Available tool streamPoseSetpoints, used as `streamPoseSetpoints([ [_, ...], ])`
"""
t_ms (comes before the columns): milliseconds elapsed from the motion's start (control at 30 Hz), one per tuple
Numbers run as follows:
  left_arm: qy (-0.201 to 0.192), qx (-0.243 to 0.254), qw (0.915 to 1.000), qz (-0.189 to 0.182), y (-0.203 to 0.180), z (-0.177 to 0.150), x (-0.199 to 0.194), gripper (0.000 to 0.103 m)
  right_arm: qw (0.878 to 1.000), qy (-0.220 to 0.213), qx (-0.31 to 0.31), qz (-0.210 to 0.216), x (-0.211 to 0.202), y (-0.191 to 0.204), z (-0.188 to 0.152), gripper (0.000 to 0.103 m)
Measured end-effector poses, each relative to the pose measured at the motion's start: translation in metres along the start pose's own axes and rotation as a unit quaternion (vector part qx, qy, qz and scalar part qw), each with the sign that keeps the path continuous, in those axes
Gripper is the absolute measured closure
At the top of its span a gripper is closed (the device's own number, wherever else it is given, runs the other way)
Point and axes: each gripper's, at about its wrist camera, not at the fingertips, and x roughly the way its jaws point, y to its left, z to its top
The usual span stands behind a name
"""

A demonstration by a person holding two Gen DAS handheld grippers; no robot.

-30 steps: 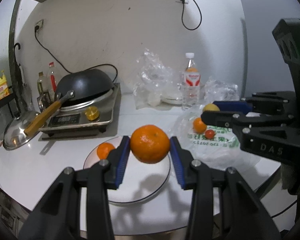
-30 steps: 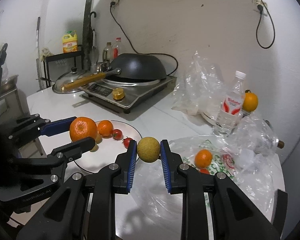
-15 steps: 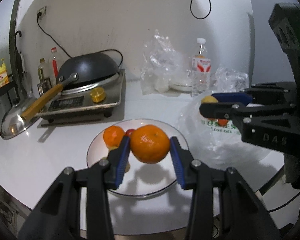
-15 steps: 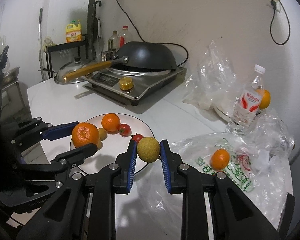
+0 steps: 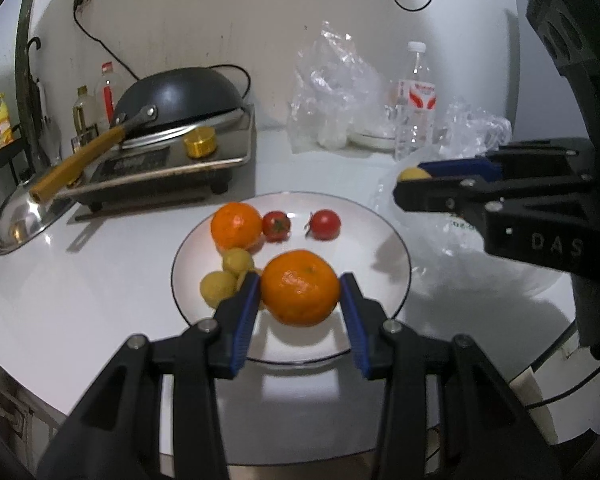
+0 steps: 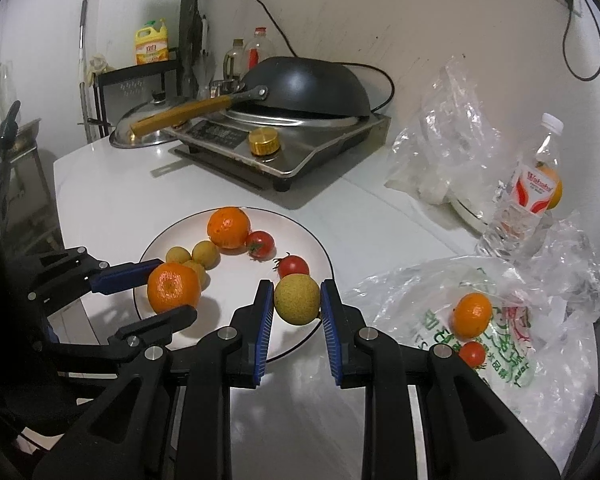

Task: Organize fruits
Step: 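Carry the mandarin in the left gripper and yellow fruit in the right to the plate, then lower and open the left gripper on the plate while the right gripper releases its yellow fruit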

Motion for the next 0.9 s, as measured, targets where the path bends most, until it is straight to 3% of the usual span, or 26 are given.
streamPoseSetpoints([
  [567,0.025,-0.021,0.9993,-0.018,0.009,-0.009,0.004,0.061,1.000,0.021,-0.001,0.016,0.018,0.015,-0.006,0.077],
  [900,0.014,-0.023,0.9995,-0.018,0.012,-0.009,-0.004,0.060,0.999,0.026,-0.005,0.019,0.021,0.023,-0.007,0.077],
])
